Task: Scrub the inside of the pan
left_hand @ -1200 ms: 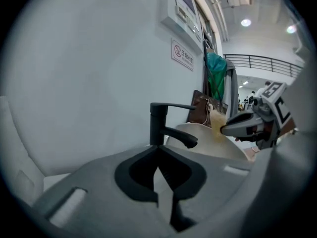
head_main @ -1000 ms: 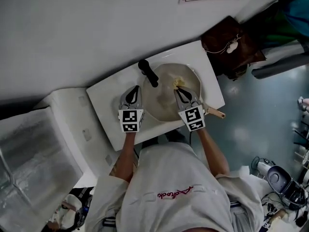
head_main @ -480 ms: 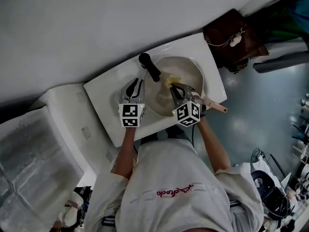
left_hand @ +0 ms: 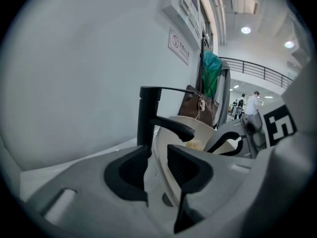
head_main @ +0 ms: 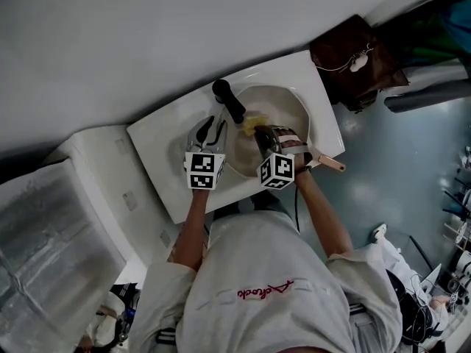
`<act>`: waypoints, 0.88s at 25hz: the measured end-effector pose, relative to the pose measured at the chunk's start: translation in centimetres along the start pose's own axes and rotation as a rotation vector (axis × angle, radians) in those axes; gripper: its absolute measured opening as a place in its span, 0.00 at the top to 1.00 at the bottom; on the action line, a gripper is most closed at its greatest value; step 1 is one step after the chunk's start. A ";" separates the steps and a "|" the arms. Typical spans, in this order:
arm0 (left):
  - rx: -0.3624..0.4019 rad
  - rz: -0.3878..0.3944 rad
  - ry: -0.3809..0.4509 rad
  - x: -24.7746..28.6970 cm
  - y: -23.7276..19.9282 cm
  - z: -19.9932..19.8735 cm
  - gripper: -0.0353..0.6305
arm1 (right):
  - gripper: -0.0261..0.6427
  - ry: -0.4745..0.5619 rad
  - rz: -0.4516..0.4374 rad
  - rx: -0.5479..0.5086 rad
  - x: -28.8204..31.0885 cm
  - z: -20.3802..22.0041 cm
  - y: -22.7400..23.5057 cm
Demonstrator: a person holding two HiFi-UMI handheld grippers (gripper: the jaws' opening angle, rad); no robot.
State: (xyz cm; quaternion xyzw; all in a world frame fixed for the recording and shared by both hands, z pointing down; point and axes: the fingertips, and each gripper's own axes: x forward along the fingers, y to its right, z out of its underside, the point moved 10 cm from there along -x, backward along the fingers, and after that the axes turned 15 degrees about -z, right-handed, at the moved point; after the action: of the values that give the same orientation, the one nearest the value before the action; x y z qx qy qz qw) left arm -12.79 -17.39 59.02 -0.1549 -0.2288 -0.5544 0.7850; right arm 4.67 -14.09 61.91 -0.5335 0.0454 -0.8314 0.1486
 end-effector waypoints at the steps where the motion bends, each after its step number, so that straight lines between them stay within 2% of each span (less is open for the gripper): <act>1: 0.006 -0.001 0.000 0.2 0.0 0.1 0.76 | 0.93 -0.010 -0.002 -0.018 0.2 -0.2 0.1; 3: 0.017 -0.001 0.002 0.3 0.1 0.1 0.76 | 0.93 -0.032 -0.007 -0.056 0.6 -0.5 0.2; 7: 0.022 -0.005 0.006 0.4 0.1 -0.1 0.87 | 0.93 -0.071 -0.022 -0.118 1.4 -0.9 0.5; 15: 0.024 -0.007 -0.006 0.3 0.2 -0.2 0.87 | 0.93 -0.121 -0.021 -0.238 2.9 -2.6 1.0; 22: 0.017 0.000 -0.016 0.4 0.1 -0.2 0.87 | 0.93 -0.178 -0.059 -0.295 4.7 -3.3 0.9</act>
State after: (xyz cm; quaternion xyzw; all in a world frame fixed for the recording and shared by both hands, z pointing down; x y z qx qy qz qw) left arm -12.58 -17.74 59.07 -0.1527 -0.2398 -0.5512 0.7844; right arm 0.07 -16.65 64.44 -0.6222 0.1380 -0.7692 0.0477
